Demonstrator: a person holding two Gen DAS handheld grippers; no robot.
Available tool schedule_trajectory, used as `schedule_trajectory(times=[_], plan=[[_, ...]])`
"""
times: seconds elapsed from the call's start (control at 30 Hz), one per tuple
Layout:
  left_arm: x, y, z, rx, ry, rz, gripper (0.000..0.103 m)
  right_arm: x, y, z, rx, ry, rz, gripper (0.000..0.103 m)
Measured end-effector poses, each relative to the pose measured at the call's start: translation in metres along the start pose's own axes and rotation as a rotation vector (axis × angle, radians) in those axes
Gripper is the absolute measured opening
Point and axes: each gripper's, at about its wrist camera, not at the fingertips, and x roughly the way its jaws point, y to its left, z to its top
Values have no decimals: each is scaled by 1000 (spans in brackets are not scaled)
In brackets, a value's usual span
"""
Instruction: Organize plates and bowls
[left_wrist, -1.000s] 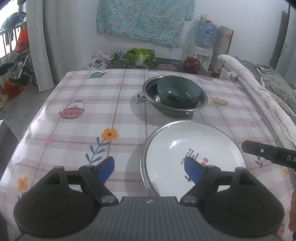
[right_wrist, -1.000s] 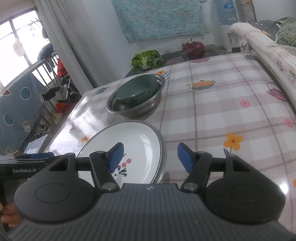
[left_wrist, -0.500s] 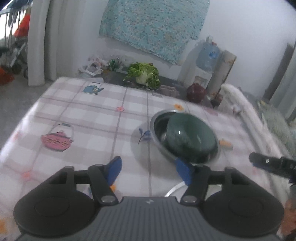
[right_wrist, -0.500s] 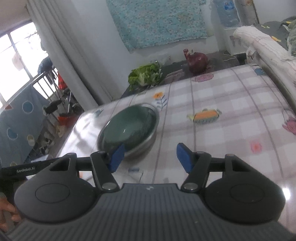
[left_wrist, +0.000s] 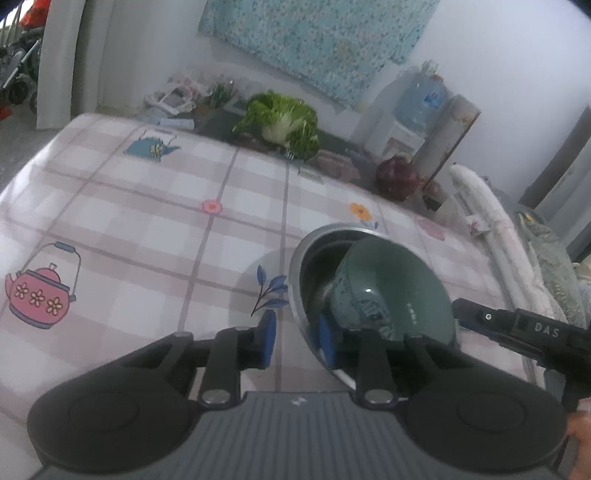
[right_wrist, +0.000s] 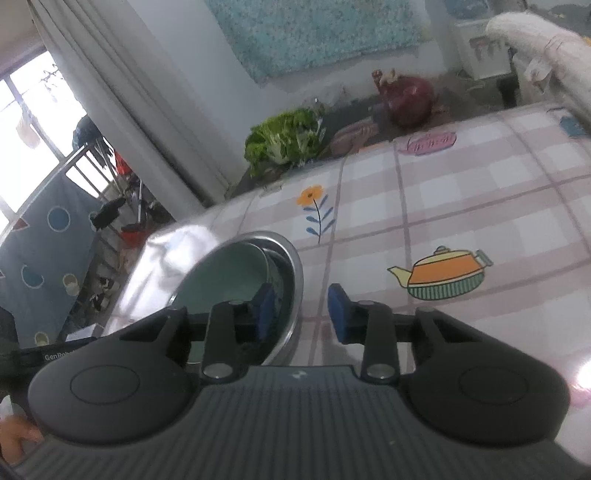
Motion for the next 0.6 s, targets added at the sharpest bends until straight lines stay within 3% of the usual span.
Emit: schedule_trajectory(times=[0.23, 0.6], plan=[[17, -2, 2, 3, 38, 2, 23, 19, -10, 2, 49, 29, 37, 22], [35, 0, 4, -38, 79, -1, 17, 40, -2, 11, 12, 100, 19, 22]])
